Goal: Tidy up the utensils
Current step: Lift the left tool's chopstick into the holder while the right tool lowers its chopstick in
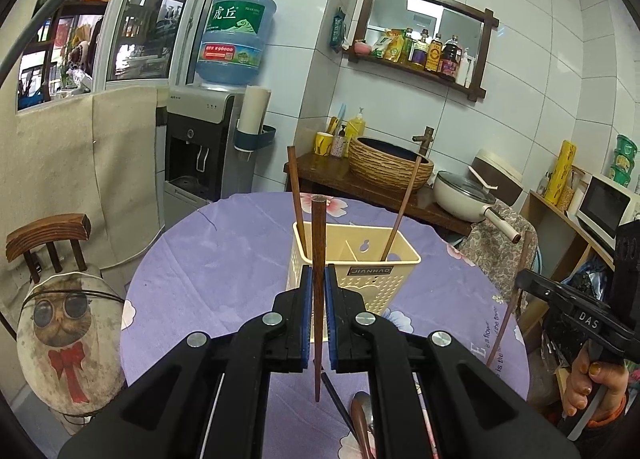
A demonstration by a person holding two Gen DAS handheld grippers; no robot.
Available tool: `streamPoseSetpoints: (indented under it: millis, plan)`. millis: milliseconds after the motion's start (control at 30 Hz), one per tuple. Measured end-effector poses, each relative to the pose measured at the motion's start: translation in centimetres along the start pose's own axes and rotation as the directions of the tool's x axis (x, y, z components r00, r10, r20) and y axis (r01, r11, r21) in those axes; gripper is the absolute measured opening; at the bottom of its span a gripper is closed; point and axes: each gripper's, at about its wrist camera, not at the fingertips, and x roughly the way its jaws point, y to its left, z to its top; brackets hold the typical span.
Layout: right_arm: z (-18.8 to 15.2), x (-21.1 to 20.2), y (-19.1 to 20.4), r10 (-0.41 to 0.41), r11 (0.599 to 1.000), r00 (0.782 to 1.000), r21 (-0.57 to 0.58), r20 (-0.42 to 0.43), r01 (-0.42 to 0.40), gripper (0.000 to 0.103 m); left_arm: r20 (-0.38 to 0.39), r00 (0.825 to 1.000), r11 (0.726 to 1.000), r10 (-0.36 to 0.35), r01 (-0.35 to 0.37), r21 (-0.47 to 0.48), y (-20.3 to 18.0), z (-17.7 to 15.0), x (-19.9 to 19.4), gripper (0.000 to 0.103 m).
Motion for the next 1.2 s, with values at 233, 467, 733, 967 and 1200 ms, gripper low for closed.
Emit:
streamPoseSetpoints:
  millis: [233,467,733,967,1200]
  plan:
    - [1.6,0.1,0.0,0.058,0.998,0.998,0.022,0.014,-0.059,0.007,0.002,0.999,0.999,-0.051,0.051,0.003,-0.1,1.7,-0.4,0.006]
    - [5.9,-0.2,1.4,0.097,0.995,0.988,-0.007,0.123,-0.097,0.007,0.056,0.993,0.995,-0.099,0.099,0.002,-0.9,5.8,-1.4,0.006]
    - [13.5,0.5,3.8,0.072,0.997,0.943,0.005,0.326,-0.078,0.007,0.193,0.978,0.996,-0.081,0.087,-0.022,-2.1,13.0,-2.3,0.006]
    - [14.0,4.5,5.3,-0.028,0.999,0.92,-0.02,0.392,0.039,0.007,0.172,0.985,0.998,0.01,0.001,-0.061,-1.6,14.0,2.3,0.006]
    - [10.8,9.2,4.0,-0.056,0.998,0.942,0.019,0.332,0.053,0.007,0.078,0.996,0.996,0.034,-0.027,-0.088,-0.4,10.8,6.7,0.006]
